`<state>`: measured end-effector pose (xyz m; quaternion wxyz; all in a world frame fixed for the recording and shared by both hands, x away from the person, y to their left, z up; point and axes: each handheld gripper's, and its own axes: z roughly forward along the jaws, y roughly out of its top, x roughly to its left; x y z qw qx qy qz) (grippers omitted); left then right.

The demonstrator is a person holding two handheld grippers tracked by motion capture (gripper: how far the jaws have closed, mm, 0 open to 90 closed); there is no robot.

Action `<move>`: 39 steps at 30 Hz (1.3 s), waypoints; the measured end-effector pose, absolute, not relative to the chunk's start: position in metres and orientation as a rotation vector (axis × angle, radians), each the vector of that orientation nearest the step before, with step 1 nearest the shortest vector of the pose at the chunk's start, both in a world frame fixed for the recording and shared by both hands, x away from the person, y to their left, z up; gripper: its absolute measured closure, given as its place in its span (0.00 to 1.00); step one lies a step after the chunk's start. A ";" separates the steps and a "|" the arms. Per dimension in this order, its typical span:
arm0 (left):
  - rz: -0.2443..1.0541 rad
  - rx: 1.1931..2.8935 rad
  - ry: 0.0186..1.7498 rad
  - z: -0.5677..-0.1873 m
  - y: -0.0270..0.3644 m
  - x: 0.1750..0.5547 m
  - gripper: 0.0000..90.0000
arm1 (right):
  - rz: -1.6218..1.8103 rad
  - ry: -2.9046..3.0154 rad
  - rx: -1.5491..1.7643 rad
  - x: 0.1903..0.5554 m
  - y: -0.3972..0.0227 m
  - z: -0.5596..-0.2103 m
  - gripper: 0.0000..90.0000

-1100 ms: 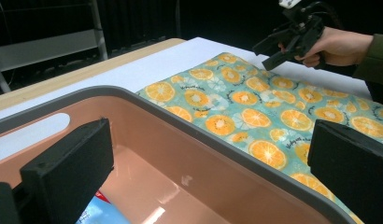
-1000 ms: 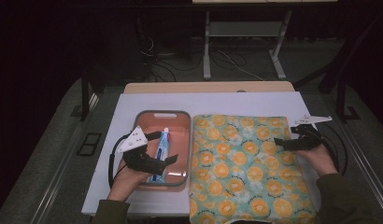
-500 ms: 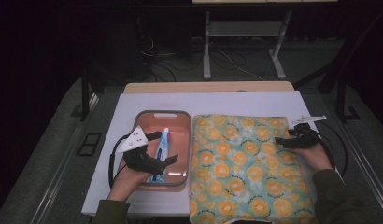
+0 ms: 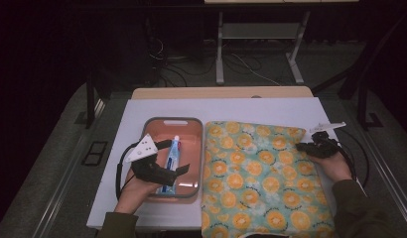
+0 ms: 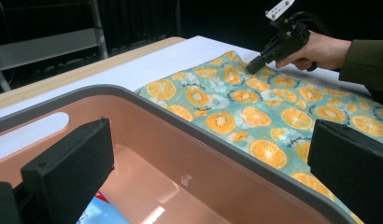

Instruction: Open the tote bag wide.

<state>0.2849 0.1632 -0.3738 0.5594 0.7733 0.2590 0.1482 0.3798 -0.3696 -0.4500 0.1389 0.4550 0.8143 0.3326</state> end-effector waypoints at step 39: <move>0.351 1.821 0.610 -0.374 0.164 0.285 0.00 | 1.166 2.126 1.270 0.351 -0.383 -0.395 0.38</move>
